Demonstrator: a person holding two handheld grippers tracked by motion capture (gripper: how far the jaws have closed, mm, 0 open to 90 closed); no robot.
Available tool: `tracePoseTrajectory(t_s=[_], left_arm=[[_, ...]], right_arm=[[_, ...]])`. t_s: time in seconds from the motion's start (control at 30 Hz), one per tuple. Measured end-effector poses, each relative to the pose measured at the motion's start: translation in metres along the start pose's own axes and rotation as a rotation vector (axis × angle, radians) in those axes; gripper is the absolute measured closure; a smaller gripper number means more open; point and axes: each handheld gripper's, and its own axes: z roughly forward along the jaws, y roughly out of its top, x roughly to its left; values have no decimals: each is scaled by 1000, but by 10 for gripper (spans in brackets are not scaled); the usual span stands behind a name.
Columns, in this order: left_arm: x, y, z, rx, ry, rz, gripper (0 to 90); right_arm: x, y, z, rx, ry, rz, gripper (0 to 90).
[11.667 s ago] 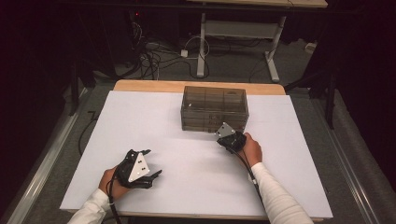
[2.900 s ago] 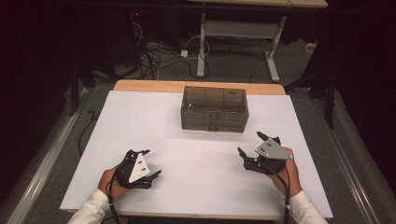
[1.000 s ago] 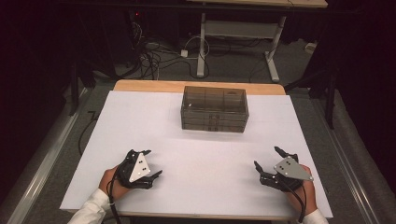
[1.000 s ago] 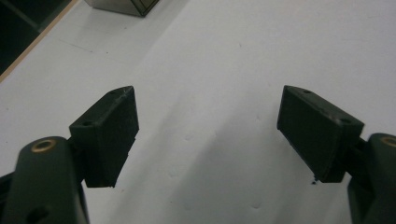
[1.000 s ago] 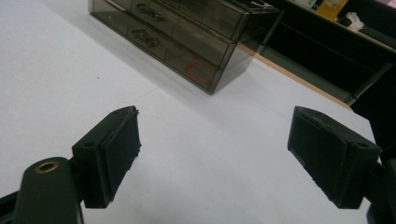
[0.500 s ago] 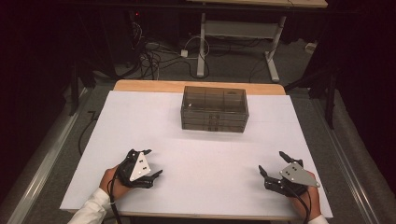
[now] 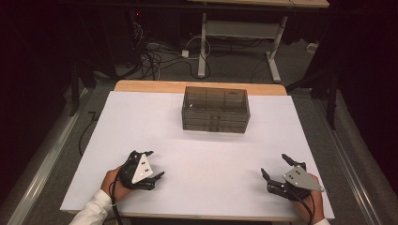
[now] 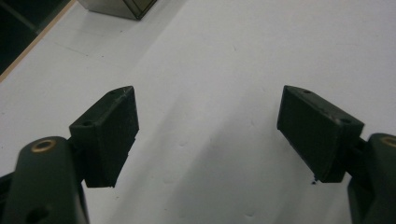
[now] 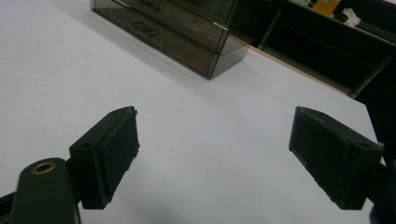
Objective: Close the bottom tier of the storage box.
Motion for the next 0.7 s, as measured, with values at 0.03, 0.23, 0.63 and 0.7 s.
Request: tracePoseTrajectory(t_s=[0.03, 0.23, 0.63, 0.7], left_arm=[[0, 0, 0, -4, 0, -1, 198], [0, 1, -1, -12, -5, 2, 198], [-1, 2, 1, -6, -4, -4, 198], [0, 2, 0, -10, -4, -6, 198]], right_arm=[[1, 0, 0, -5, 1, -2, 168], [5, 2, -2, -4, 2, -14, 168], [5, 2, -1, -11, 4, -5, 168], [6, 2, -1, -9, 3, -12, 168]])
